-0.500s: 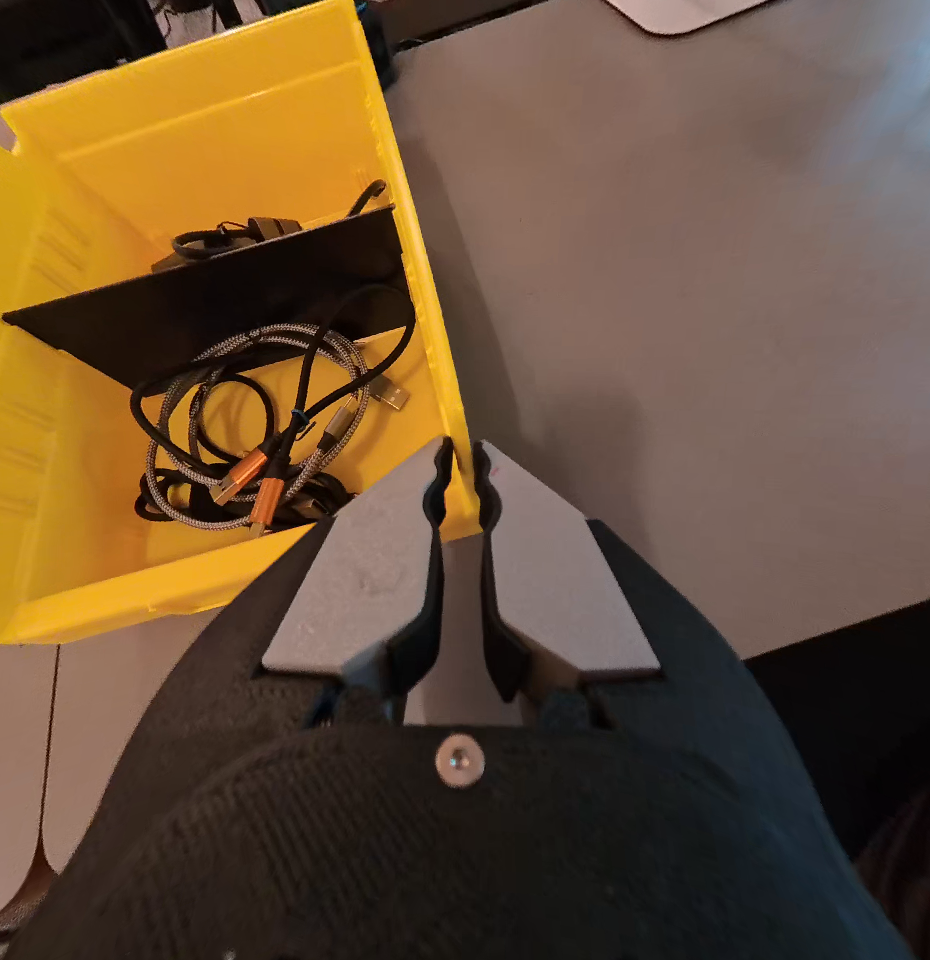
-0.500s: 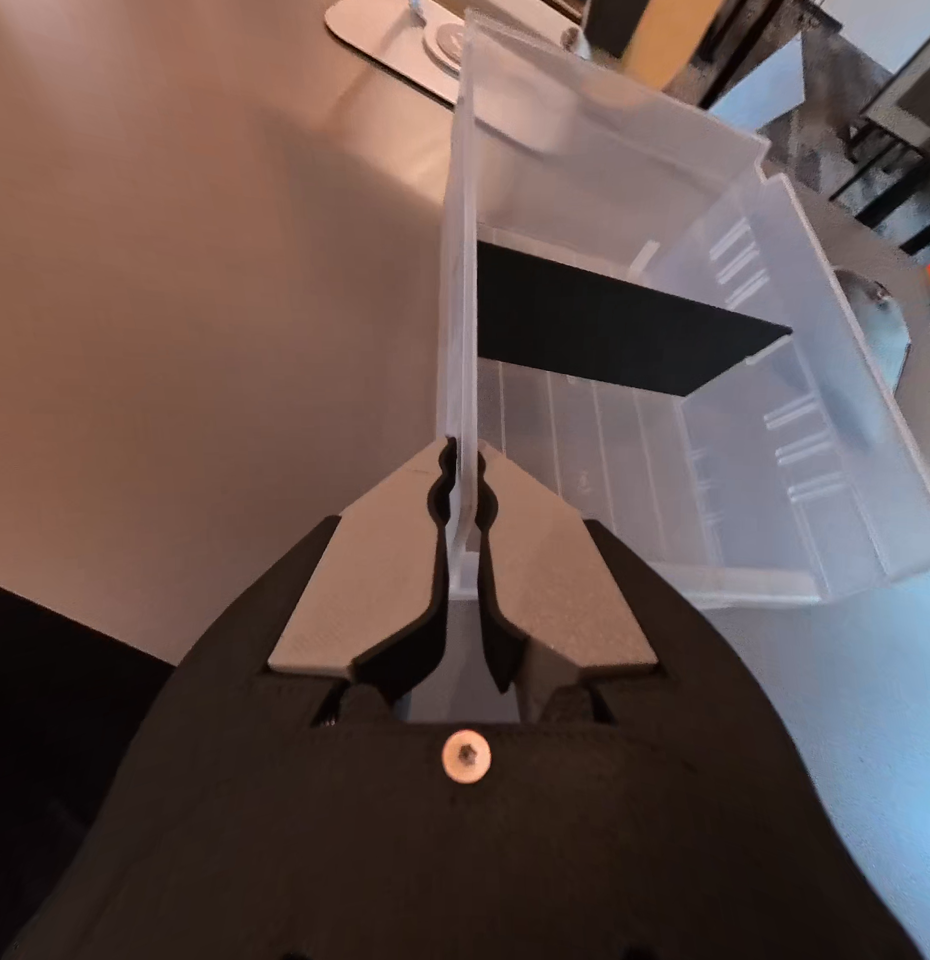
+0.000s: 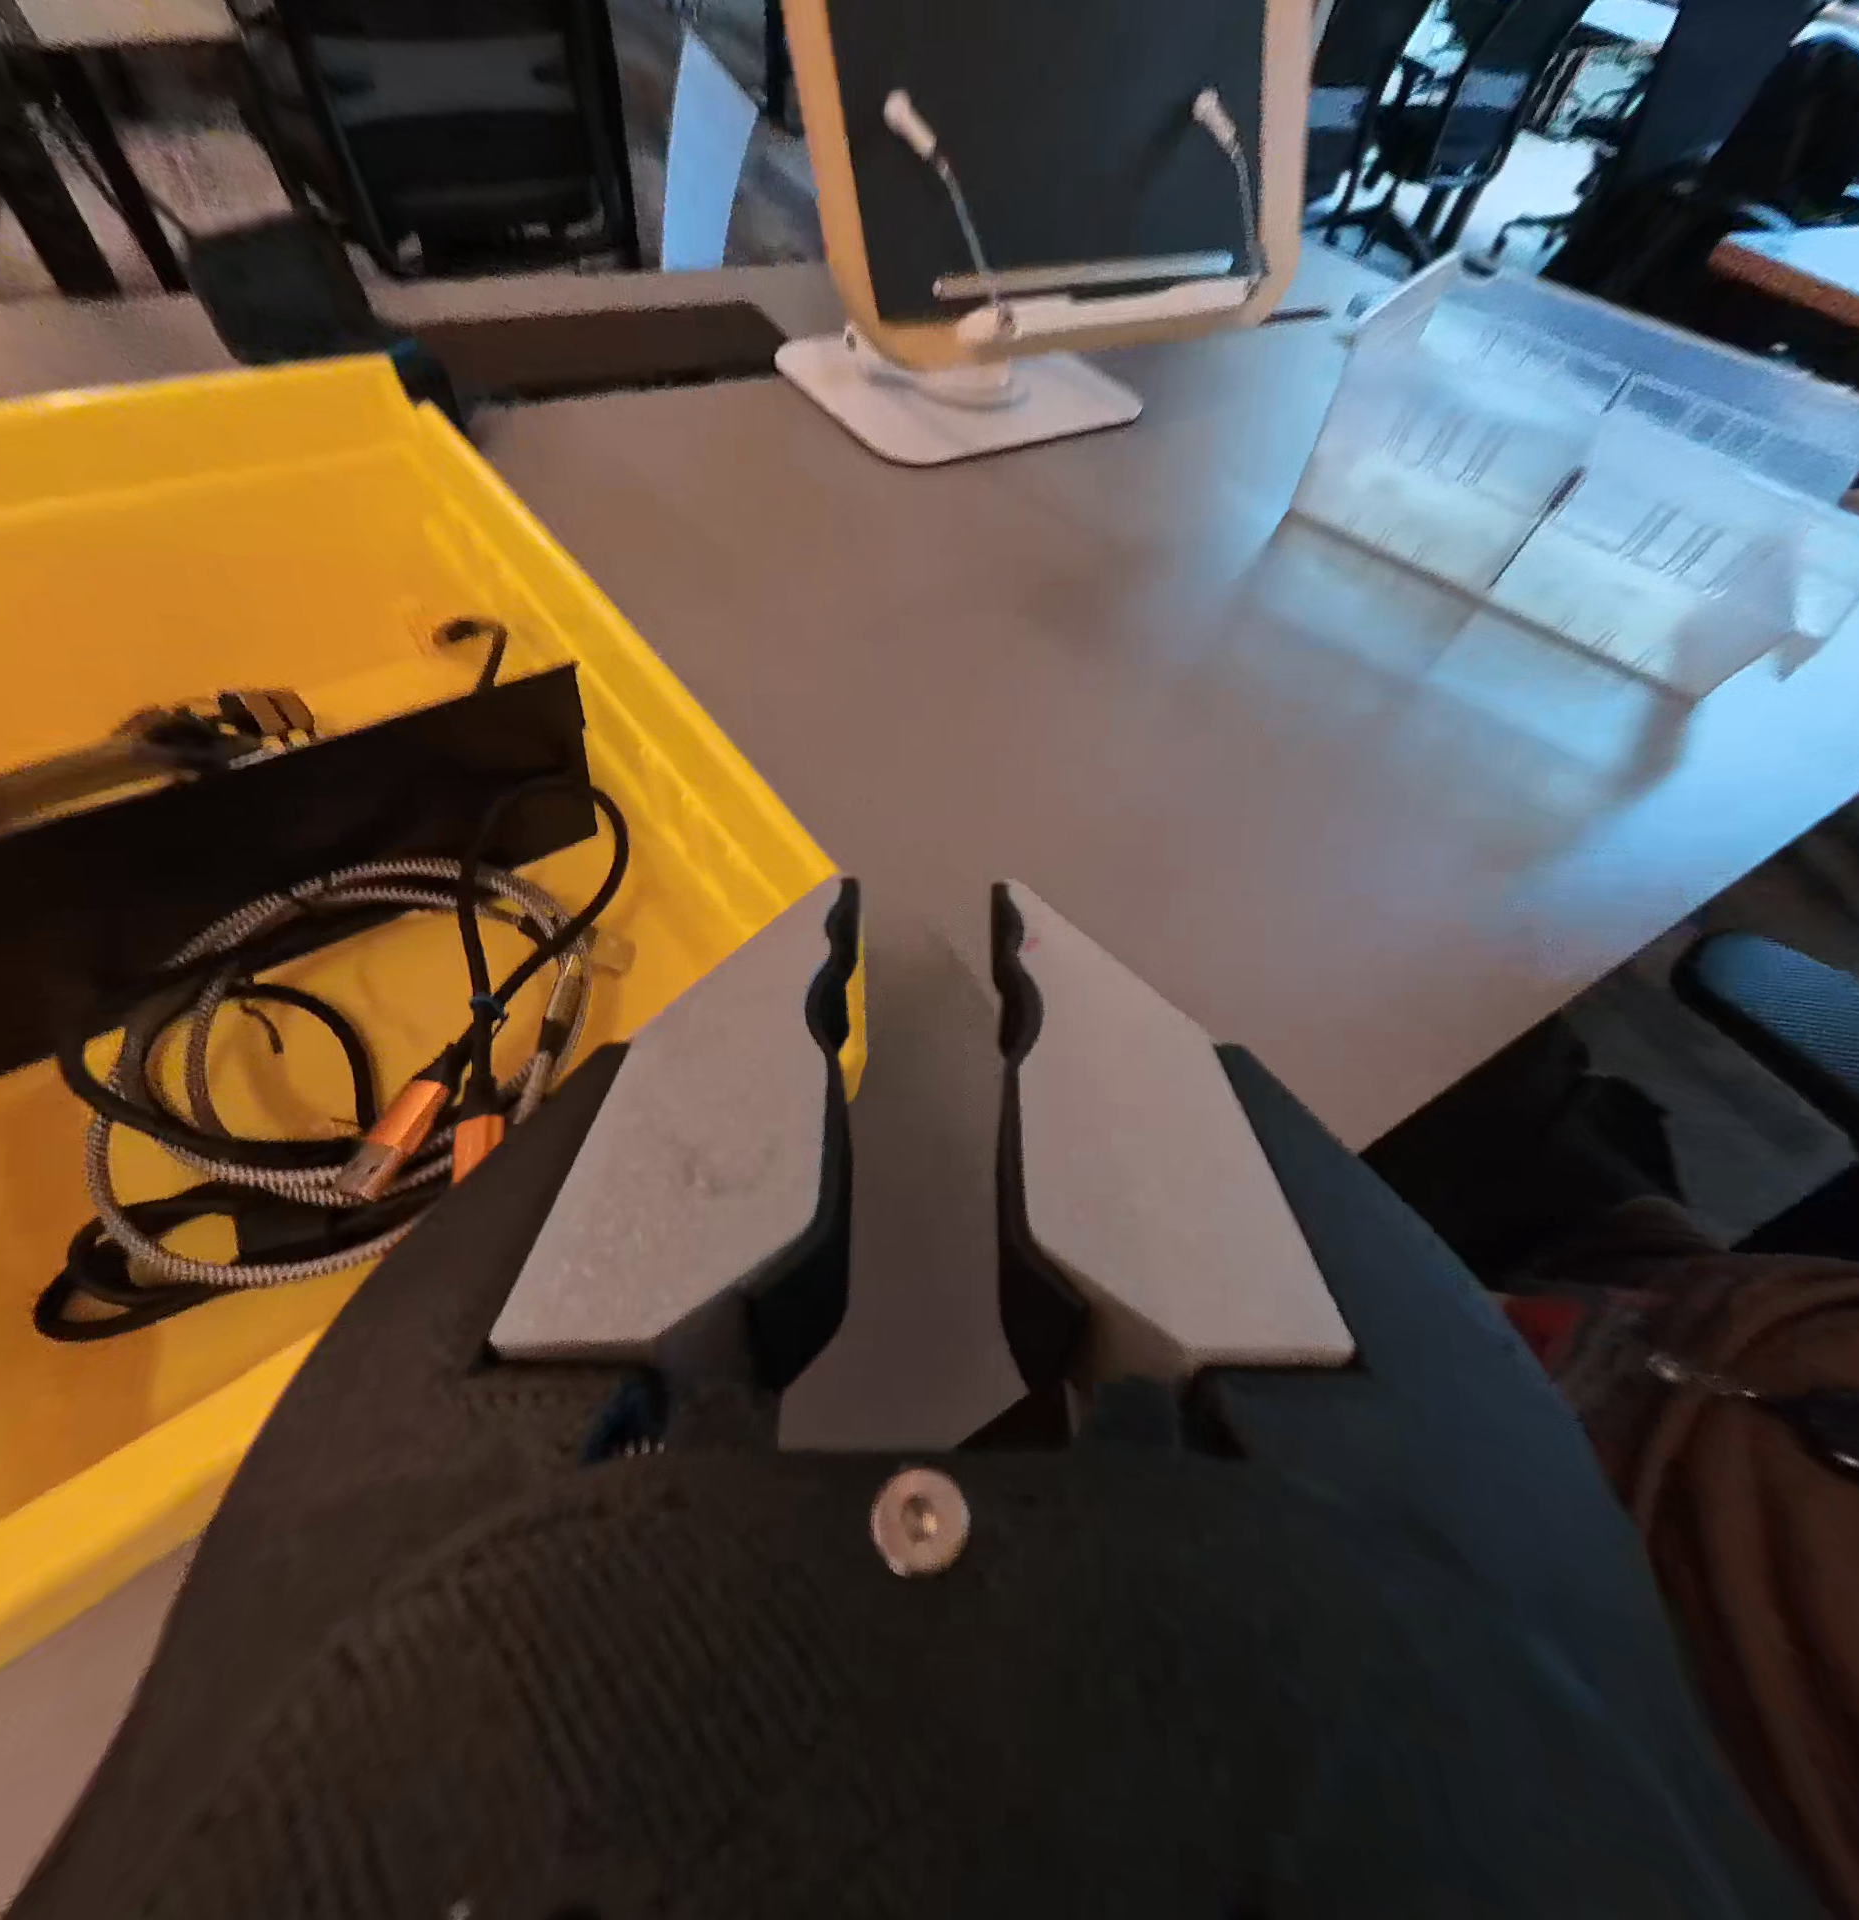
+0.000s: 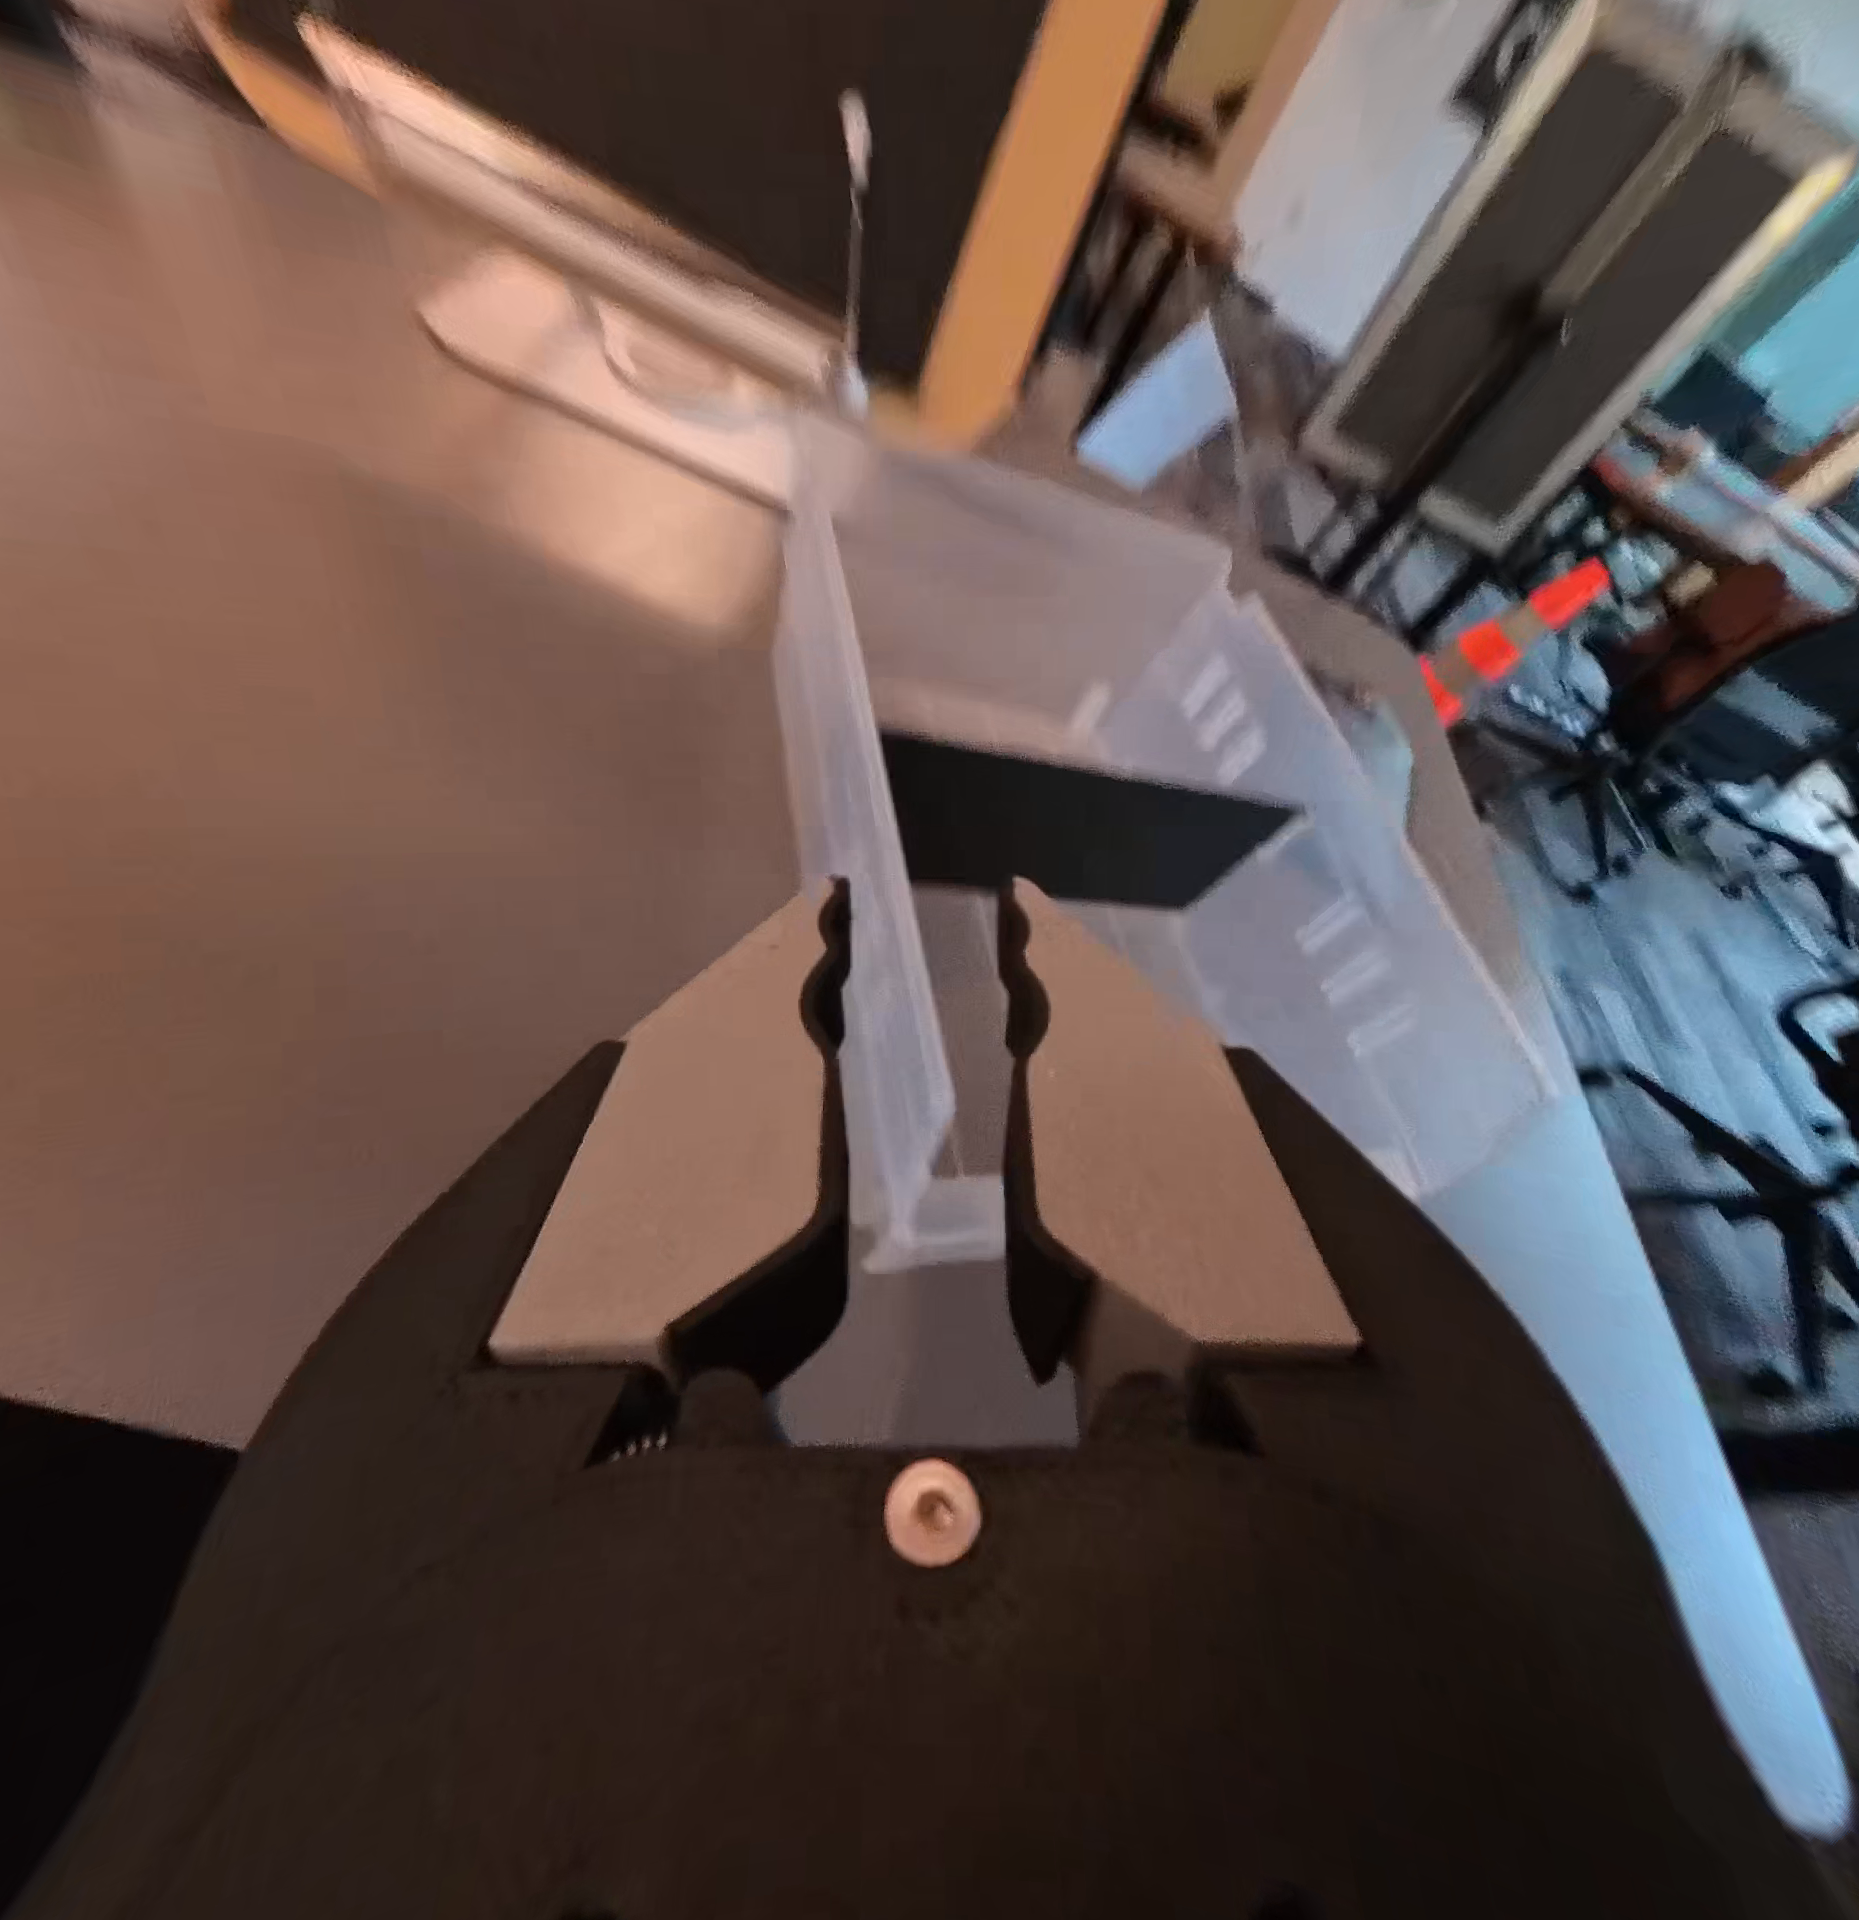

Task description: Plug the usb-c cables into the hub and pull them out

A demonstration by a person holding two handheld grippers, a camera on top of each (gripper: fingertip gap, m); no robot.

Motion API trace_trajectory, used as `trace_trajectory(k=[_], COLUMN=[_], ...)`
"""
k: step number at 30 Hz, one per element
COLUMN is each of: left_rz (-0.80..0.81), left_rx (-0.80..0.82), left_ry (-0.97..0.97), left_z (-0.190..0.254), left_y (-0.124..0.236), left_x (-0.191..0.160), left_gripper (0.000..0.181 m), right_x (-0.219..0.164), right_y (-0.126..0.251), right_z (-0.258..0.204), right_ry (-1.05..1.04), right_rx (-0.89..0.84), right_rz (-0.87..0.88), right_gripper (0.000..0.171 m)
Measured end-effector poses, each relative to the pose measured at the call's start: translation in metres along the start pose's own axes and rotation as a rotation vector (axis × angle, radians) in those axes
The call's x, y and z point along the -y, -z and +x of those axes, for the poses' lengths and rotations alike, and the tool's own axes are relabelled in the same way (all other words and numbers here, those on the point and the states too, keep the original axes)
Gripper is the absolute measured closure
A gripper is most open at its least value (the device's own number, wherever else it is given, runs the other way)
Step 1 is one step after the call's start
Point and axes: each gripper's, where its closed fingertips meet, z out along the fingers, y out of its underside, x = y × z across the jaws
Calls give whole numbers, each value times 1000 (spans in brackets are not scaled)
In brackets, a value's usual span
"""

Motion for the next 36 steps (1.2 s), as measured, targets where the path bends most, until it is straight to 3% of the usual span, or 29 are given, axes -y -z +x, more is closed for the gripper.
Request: trace_trajectory(k=[6,9,11,13,15,19,22,24,28,36], left_rz=[57,47,20,31,51,36,0,-25,-50,-5], left_rx=[-54,-41,-116,-151,-104,-22,13,25,60,82], left_ry=[-52,-124,-113,-111,-116,-135,-134,-123,-113,-128], left_z=[39,58,77,86,78,57,43,37,30,46], left_y=[-3,-19,-29,-33,-35,-33,-31,-30,-28,-10], left_x=[42,53,53,55,57,48,33,23,14,21], left_gripper=[115,98,89,90,90,90,94,96,98,101], right_x=[101,119,121,121,121,121,127,127,116,125], right_y=[43,27,9,-19,-55,-121,-162,-180,-202,-188], right_z=[-73,-126,-164,-188,-201,-226,-240,-250,-249,-227], right_ry=[-8,7,-8,-1,8,20,67,131,160,-138], right_rx=[269,429,563,605,586,589,574,589,619,754], right_rz=[347,367,318,268,229,178,212,263,235,285], right_gripper=[129,131,131,125,109,96,89,95,95,91])
